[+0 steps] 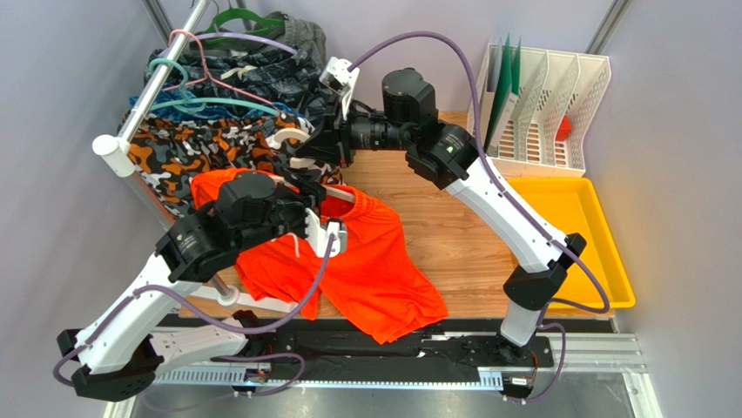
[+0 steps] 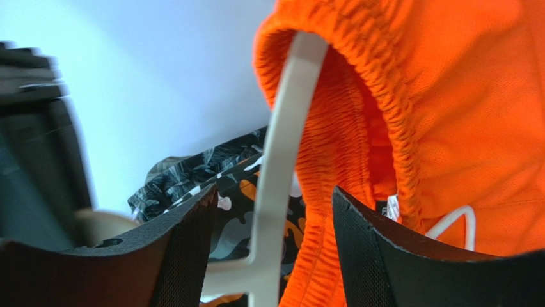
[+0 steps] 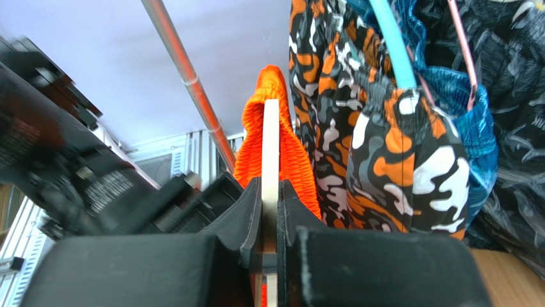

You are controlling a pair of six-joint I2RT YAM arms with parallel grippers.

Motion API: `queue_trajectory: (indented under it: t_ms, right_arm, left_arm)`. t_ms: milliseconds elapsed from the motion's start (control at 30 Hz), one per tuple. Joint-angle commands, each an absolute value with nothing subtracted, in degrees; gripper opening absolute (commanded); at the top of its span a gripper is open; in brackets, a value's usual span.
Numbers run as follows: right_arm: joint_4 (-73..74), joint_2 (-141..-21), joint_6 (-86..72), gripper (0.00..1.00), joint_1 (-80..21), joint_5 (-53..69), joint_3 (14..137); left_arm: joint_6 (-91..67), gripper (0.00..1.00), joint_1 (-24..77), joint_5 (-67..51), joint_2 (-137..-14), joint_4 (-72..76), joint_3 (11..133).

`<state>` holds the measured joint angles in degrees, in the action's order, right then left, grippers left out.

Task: Place the shorts on the hanger

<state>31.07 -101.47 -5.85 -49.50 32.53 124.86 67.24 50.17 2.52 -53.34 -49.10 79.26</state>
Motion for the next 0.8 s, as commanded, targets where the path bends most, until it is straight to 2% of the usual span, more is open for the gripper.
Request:
queue_trajectory:
  t_ms: [0, 167, 233, 300, 367, 400, 467, 500, 533, 600, 667, 700, 733, 767]
  right_arm:
    - [25.5, -101.7, -8.3, 0.00, -49.9, 30.6, 130.8]
    - [25.2, -102.0, -8.9, 0.00, -51.4, 30.1, 130.3]
    - [25.1, -101.9, -9.1, 0.00, -51.9, 29.8, 129.9]
    - [24.9, -102.0, -9.2, 0.00, -52.0, 29.0, 129.6]
    - [24.4, -102.0, -9.3, 0.00, -52.2, 28.2, 129.6]
    - [24.2, -102.1, -9.2, 0.00, -52.3, 28.0, 129.6]
    - [23.4, -102.2, -9.1, 0.00, -52.3, 27.9, 129.5]
    - [22.9, -102.1, -9.1, 0.00, -52.3, 27.9, 129.1]
    - [22.3, -102.2, -9.0, 0.00, -52.3, 27.8, 128.9]
    - [21.6, -102.1, -9.0, 0.00, -52.5, 27.9, 128.8]
    - [20.7, -102.1, -9.1, 0.00, -52.4, 27.8, 128.5]
    - [20.2, -102.1, -9.4, 0.03, -52.4, 27.8, 128.3]
    - [19.5, -102.0, -9.4, 0.12, -52.5, 27.9, 128.2]
    - [19.3, -102.1, -9.4, 0.34, -52.5, 27.9, 128.3]
  left_arm:
    - [73.6, 0.71, 50.4, 5.9, -54.4, -49.0, 79.3]
    - [75.5, 0.72, 50.4, 7.9, -57.4, -46.5, 78.0]
    - [76.2, 0.70, 50.6, 8.9, -57.8, -45.4, 77.6]
    - [76.5, 0.64, 50.8, 9.4, -58.1, -44.6, 77.0]
    - [77.0, 0.54, 51.2, 10.6, -57.9, -44.0, 76.5]
    - [76.9, 0.40, 51.2, 11.1, -57.8, -43.9, 76.5]
    - [77.5, 0.27, 51.2, 12.7, -57.5, -43.4, 76.3]
    - [78.0, 0.15, 51.2, 13.6, -57.3, -42.4, 76.0]
    - [78.7, 0.09, 51.2, 15.4, -56.6, -41.6, 75.5]
    - [79.2, 0.00, 51.2, 16.6, -55.8, -40.6, 74.5]
    - [79.4, 0.00, 51.2, 18.1, -54.8, -40.9, 74.4]
    - [79.6, 0.00, 51.2, 18.5, -54.4, -41.2, 74.4]
    - [80.6, 0.00, 51.1, 19.8, -53.7, -41.1, 74.1]
    - [81.3, 0.00, 50.8, 20.6, -53.4, -41.0, 73.7]
